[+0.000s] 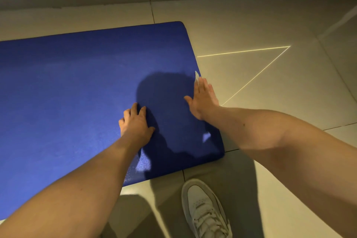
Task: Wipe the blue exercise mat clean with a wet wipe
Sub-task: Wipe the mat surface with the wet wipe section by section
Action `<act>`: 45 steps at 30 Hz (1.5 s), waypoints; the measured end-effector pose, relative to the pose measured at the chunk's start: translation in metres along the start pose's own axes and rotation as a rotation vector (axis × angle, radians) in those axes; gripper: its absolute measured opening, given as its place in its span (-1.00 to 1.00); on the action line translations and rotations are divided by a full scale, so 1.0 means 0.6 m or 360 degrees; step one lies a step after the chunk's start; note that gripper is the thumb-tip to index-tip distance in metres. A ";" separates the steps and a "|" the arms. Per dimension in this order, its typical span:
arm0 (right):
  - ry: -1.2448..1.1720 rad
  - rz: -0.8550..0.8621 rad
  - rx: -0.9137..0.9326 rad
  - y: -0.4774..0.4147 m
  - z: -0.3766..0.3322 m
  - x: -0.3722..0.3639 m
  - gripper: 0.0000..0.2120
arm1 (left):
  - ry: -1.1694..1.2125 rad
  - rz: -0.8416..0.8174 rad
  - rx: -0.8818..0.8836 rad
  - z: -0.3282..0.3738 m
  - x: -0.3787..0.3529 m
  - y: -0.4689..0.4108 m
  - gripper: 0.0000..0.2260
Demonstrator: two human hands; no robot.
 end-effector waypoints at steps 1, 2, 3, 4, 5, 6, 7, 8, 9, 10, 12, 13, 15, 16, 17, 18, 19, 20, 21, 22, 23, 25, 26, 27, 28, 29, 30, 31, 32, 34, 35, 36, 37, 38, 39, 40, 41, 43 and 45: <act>-0.0059 0.0001 0.0040 0.015 -0.020 -0.003 -0.20 | 0.0002 0.0006 0.0009 -0.002 -0.001 0.003 -0.25; -0.0159 -0.0028 0.0083 0.032 -0.042 -0.009 -0.20 | 0.0003 0.0009 0.0016 -0.003 -0.002 0.005 -0.25; -0.0255 -0.0070 0.0148 0.052 -0.065 -0.017 -0.21 | 0.0003 0.0006 0.0023 -0.002 -0.003 0.008 -0.25; -0.0305 -0.0104 0.0227 0.072 -0.085 -0.024 -0.21 | 0.0004 0.0001 0.0028 -0.001 -0.005 0.010 -0.25; -0.0315 -0.0120 0.0300 0.091 -0.100 -0.031 -0.21 | 0.0004 0.0002 0.0032 0.001 -0.006 0.012 -0.25; -0.0320 -0.0135 0.0354 0.104 -0.108 -0.041 -0.22 | -0.0001 0.0003 0.0032 0.004 -0.008 0.015 -0.25; -0.0322 -0.0151 0.0389 0.110 -0.109 -0.047 -0.22 | -0.0006 0.0002 0.0023 0.008 -0.009 0.017 -0.24; -0.0296 -0.0157 0.0406 0.112 -0.103 -0.048 -0.22 | -0.0010 -0.0002 0.0012 0.011 -0.011 0.021 -0.24; -0.0248 -0.0136 0.0397 0.108 -0.092 -0.046 -0.22 | -0.0009 0.0000 0.0002 0.013 -0.014 0.024 -0.24; -0.0202 -0.0108 0.0365 0.099 -0.078 -0.043 -0.22 | -0.0006 0.0005 -0.0010 0.016 -0.015 0.027 -0.24; -0.0148 -0.0127 0.0253 0.075 -0.044 -0.031 -0.23 | 0.0003 0.0014 -0.0039 0.022 -0.018 0.033 -0.24; -0.0102 -0.0152 0.0199 0.065 -0.028 -0.027 -0.23 | 0.0008 0.0013 -0.0044 0.023 -0.019 0.036 -0.24; -0.0092 -0.0208 0.0038 0.053 -0.001 -0.020 -0.23 | 0.0016 -0.0001 -0.0038 0.023 -0.023 0.044 -0.24; -0.0120 -0.0243 -0.0051 0.051 0.011 -0.017 -0.23 | 0.0019 -0.0007 -0.0033 0.022 -0.025 0.048 -0.24; -0.0146 -0.0267 -0.0098 0.051 0.018 -0.016 -0.23 | 0.0022 -0.0007 -0.0028 0.022 -0.026 0.050 -0.25; -0.0169 -0.0272 -0.0085 0.053 0.019 -0.015 -0.24 | 0.0025 -0.0006 -0.0025 0.021 -0.027 0.052 -0.25; -0.0181 -0.0260 -0.0024 0.058 0.014 -0.015 -0.24 | 0.0024 -0.0011 -0.0023 0.020 -0.027 0.055 -0.25; -0.0172 -0.0224 0.0065 0.068 0.004 -0.018 -0.25 | 0.0021 -0.0019 -0.0021 0.019 -0.029 0.057 -0.26; -0.0151 -0.0176 0.0164 0.085 -0.011 -0.024 -0.24 | 0.0016 -0.0021 -0.0019 0.018 -0.031 0.059 -0.26; -0.0136 -0.0154 0.0259 0.105 -0.028 -0.032 -0.23 | 0.0010 -0.0021 -0.0017 0.017 -0.033 0.060 -0.26; -0.0155 -0.0160 0.0345 0.126 -0.045 -0.039 -0.23 | 0.0006 -0.0018 -0.0013 0.018 -0.035 0.062 -0.26; -0.0214 -0.0210 0.0476 0.162 -0.069 -0.054 -0.24 | -0.0003 -0.0019 -0.0012 0.020 -0.038 0.066 -0.26; -0.0204 -0.0208 0.0514 0.174 -0.075 -0.058 -0.25 | -0.0008 -0.0023 -0.0014 0.021 -0.040 0.069 -0.26; -0.0180 -0.0186 0.0520 0.178 -0.074 -0.059 -0.25 | -0.0012 -0.0027 -0.0015 0.022 -0.042 0.071 -0.26; -0.0169 -0.0162 0.0487 0.173 -0.068 -0.058 -0.24 | -0.0016 -0.0030 -0.0018 0.023 -0.043 0.073 -0.26; -0.0166 -0.0146 0.0410 0.163 -0.057 -0.055 -0.23 | -0.0016 -0.0033 -0.0019 0.024 -0.044 0.075 -0.26; -0.0149 -0.0132 0.0312 0.152 -0.044 -0.051 -0.21 | -0.0011 -0.0033 -0.0018 0.025 -0.044 0.076 -0.27; -0.0121 -0.0115 0.0213 0.141 -0.030 -0.045 -0.20 | -0.0006 -0.0031 -0.0018 0.026 -0.044 0.078 -0.27; -0.0110 -0.0107 0.0130 0.131 -0.017 -0.038 -0.19 | -0.0001 -0.0029 -0.0020 0.027 -0.044 0.079 -0.28; -0.0128 -0.0164 0.0015 0.115 0.003 -0.030 -0.20 | 0.0002 -0.0024 -0.0027 0.029 -0.044 0.082 -0.28; -0.0133 -0.0211 -0.0025 0.110 0.008 -0.029 -0.22 | 0.0002 -0.0023 -0.0031 0.029 -0.043 0.083 -0.29; -0.0146 -0.0258 -0.0053 0.106 0.009 -0.030 -0.23 | 0.0005 -0.0022 -0.0033 0.029 -0.043 0.083 -0.29; -0.0178 -0.0283 -0.0060 0.105 0.006 -0.030 -0.23 | 0.0007 -0.0022 -0.0035 0.029 -0.043 0.084 -0.29; -0.0205 -0.0282 -0.0040 0.108 0.000 -0.032 -0.24 | 0.0006 -0.0023 -0.0038 0.030 -0.042 0.084 -0.29; -0.0207 -0.0252 0.0016 0.115 -0.009 -0.033 -0.24 | 0.0005 -0.0023 -0.0038 0.030 -0.042 0.084 -0.29; -0.0191 -0.0218 0.0109 0.127 -0.023 -0.035 -0.25 | 0.0004 -0.0020 -0.0037 0.030 -0.042 0.084 -0.29; -0.0171 -0.0201 0.0229 0.144 -0.039 -0.040 -0.25 | 0.0007 -0.0021 -0.0034 0.030 -0.042 0.084 -0.30; -0.0183 -0.0225 0.0471 0.183 -0.065 -0.051 -0.27 | 0.0012 -0.0021 -0.0022 0.032 -0.045 0.086 -0.30; -0.0148 -0.0249 0.0593 0.208 -0.072 -0.062 -0.28 | 0.0020 -0.0019 -0.0027 0.036 -0.050 0.090 -0.31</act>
Point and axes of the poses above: each hand's wrist, its own y-axis away from the middle knuckle, its own x-axis out of the back of the hand, z = x × y, the point moved 5 cm from there along -y, towards the middle knuckle
